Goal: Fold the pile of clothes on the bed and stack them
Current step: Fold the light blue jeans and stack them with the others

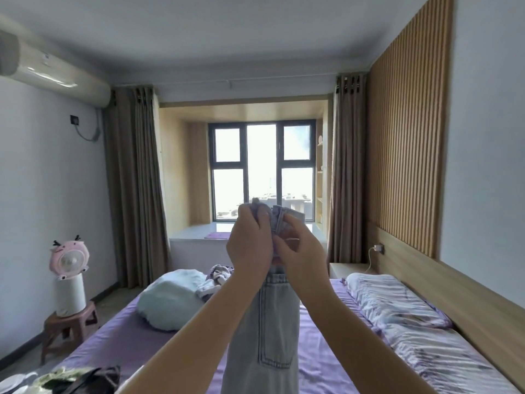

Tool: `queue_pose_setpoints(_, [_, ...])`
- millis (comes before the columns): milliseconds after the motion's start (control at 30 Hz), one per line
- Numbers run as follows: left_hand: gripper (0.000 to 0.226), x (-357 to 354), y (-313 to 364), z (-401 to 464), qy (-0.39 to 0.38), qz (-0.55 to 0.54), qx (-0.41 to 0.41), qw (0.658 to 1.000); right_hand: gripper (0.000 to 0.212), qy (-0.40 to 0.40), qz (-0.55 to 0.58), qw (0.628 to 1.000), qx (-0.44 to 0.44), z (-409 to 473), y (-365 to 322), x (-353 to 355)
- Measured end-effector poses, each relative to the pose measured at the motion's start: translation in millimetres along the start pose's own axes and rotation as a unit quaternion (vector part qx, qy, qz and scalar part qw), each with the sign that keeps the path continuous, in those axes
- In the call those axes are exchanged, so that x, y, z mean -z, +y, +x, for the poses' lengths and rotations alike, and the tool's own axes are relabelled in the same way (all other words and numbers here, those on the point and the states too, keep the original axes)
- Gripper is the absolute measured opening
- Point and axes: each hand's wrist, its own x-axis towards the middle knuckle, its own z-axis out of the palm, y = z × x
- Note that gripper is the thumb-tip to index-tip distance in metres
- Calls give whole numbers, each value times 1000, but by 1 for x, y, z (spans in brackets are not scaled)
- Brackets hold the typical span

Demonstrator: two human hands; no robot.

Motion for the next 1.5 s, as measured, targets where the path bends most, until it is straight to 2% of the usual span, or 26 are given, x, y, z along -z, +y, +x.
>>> queue_pose_setpoints(100, [20, 8, 4, 10, -63, -56, -42, 996, 36, 6, 4, 1000, 27, 4, -4, -1])
queue_pose_setpoints(200, [21, 20, 2, 18, -151, -159, -25, 975, 40, -63, -14, 996, 56, 9, -4, 1])
queue_pose_setpoints(300, [26, 27, -8, 25, -176, -137, -12, 975, 45, -101, 32, 993, 59, 12, 5, 8])
queue_pose_setpoints(433, [19, 37, -22, 31, -193, -211, 51, 957, 50, 19, -77, 993, 83, 18, 38, 23])
queue_pose_setpoints(500, [20, 40, -31, 33, -212, -246, 76, 943, 70, 21, -44, 999, 15, 16, 54, 29])
queue_pose_setpoints(600, [21, 44, -42, 37, -215, -297, 113, 924, 104, -95, 105, 983, -114, 10, 79, 33])
queue_pose_setpoints(667, [21, 48, -48, 41, -212, -320, 130, 914, 104, -151, 139, 967, -154, 4, 91, 31])
queue_pose_setpoints(700, [22, 50, -52, 42, -212, -321, 133, 913, 96, -161, 139, 965, -155, 2, 96, 28])
queue_pose_setpoints(800, [24, 58, -64, 44, -204, -240, 123, 941, 59, -113, 113, 977, -139, 1, 99, 20])
queue_pose_setpoints(933, [22, 67, -79, 47, -166, -78, 124, 975, 40, -81, 67, 989, -108, 2, 90, 5])
queue_pose_setpoints(1000, [35, 71, -80, 44, -99, 59, 37, 993, 30, -70, 25, 993, -92, 2, 86, -5])
queue_pose_setpoints(1033, [41, 73, -77, 41, -61, 110, -45, 991, 28, -67, 8, 994, -88, 3, 85, -9])
queue_pose_setpoints(1067, [39, 72, -71, 37, -39, 139, -148, 978, 26, -66, -6, 994, -85, 4, 83, -14])
queue_pose_setpoints(1133, [26, 64, -57, 25, -55, 180, -339, 922, 26, -78, -39, 993, -74, 4, 79, -24])
queue_pose_setpoints(1200, [28, 52, -49, 13, -102, 243, -425, 866, 22, -96, -73, 991, -56, 4, 77, -32])
queue_pose_setpoints(1267, [43, 42, -48, 5, -144, 324, -438, 826, 19, -114, -93, 988, -43, 3, 77, -35])
queue_pose_setpoints(1333, [58, 36, -55, 2, -155, 386, -441, 795, 23, -132, -97, 985, -50, 2, 79, -34])
queue_pose_setpoints(1433, [78, 33, -59, 4, -170, 424, -436, 775, 22, -173, -66, 981, -57, -6, 81, -30])
queue_pose_setpoints(1500, [83, 29, -59, 3, -202, 445, -416, 767, 16, -207, -28, 975, -71, -13, 84, -25])
